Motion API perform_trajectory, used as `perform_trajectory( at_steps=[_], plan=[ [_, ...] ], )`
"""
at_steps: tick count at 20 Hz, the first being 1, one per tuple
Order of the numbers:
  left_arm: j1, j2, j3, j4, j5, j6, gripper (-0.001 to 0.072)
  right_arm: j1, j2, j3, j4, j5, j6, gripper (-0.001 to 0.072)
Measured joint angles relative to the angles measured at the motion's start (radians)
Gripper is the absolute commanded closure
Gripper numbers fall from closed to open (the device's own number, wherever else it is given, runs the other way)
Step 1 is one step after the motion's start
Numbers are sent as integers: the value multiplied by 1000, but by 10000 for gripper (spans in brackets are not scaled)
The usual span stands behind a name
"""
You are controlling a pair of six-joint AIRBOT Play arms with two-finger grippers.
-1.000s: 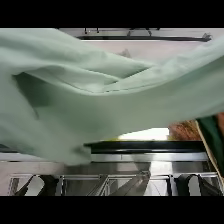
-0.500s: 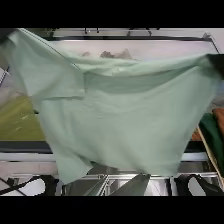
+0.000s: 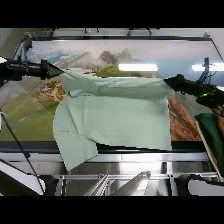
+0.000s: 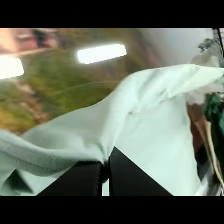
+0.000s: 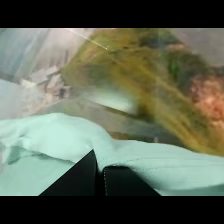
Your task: Fold the shirts.
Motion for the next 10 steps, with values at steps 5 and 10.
perform_trajectory(
  at_steps=[5, 10],
  plan=[
    [-3, -200, 222, 3, 19, -39, 683, 7, -190, 143, 75, -8, -45, 694],
    [2, -229, 266, 10, -75, -71, 686, -22, -233, 203, 27, 131, -17, 694]
  ],
)
